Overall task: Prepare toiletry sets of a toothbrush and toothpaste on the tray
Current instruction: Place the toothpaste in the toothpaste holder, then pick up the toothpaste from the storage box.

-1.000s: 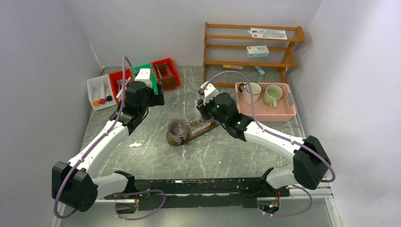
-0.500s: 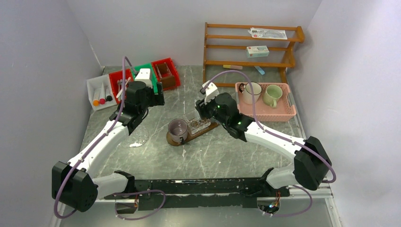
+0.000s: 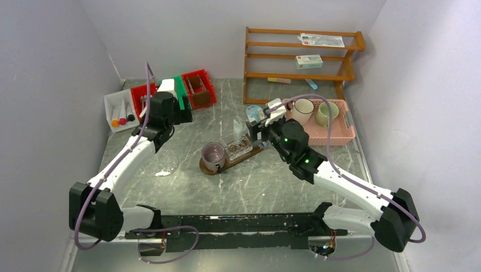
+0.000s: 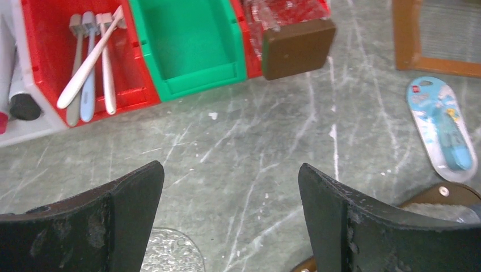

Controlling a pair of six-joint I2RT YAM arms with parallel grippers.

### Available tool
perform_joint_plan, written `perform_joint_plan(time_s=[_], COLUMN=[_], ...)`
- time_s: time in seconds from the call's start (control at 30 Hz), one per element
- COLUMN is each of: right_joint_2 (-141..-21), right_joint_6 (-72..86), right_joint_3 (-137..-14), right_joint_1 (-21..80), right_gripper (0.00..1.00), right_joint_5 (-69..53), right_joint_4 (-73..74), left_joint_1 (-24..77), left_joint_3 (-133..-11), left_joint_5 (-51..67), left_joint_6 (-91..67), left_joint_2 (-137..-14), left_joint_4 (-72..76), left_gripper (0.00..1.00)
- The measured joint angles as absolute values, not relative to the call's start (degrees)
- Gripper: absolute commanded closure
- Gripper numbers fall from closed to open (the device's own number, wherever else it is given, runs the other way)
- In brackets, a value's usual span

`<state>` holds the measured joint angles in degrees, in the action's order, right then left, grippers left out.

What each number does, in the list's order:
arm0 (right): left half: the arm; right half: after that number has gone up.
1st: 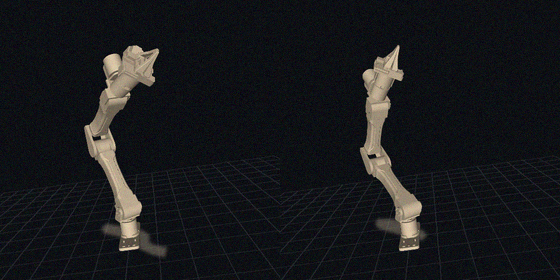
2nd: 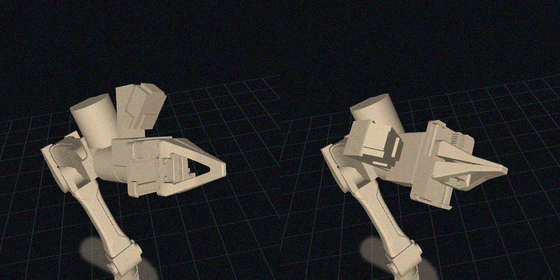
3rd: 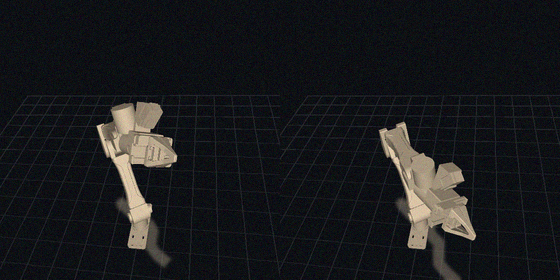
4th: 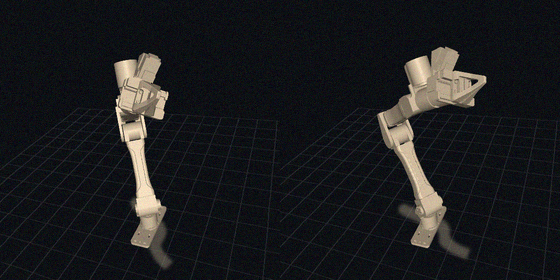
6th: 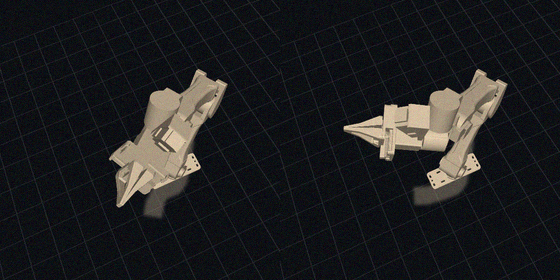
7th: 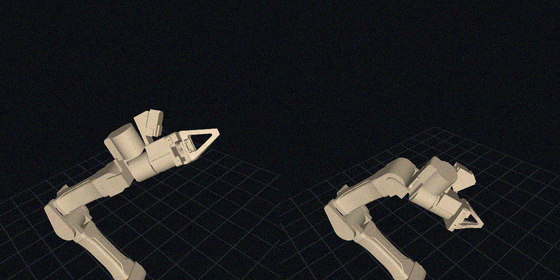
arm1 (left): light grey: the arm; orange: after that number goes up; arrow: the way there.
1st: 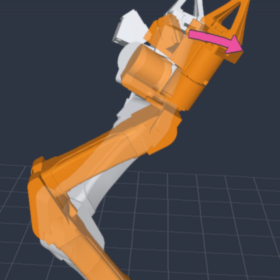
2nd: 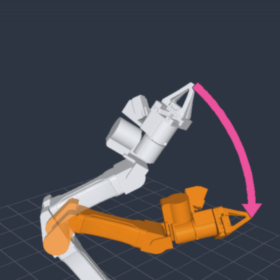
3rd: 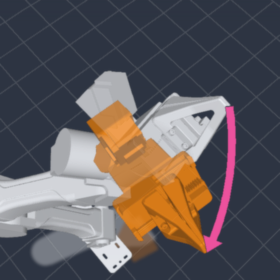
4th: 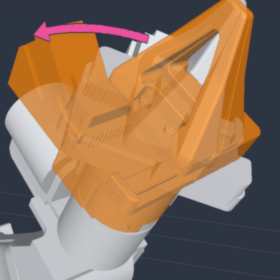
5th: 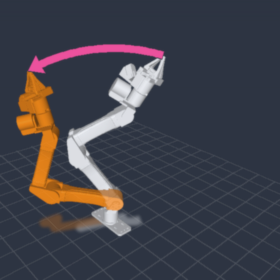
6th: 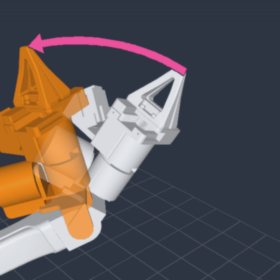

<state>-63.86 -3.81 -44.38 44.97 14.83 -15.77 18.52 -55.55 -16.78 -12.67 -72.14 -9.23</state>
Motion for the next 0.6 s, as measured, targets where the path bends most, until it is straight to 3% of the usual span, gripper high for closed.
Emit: perform_joint_plan(time_s=[0.6], right_joint_2=[-49.78], right_joint_6=[-5.37], right_joint_3=[-29.98], right_joint_1=[44.84], right_gripper=[0.13], right_joint_5=[22.39], right_joint_4=[-22.09], left_joint_1=[-0.12], left_joint_3=[-67.64], left_joint_5=[-19.27], left_joint_6=[-15.86], left_joint_2=[-85.12], left_joint_4=[-17.52], left_gripper=[0.09])
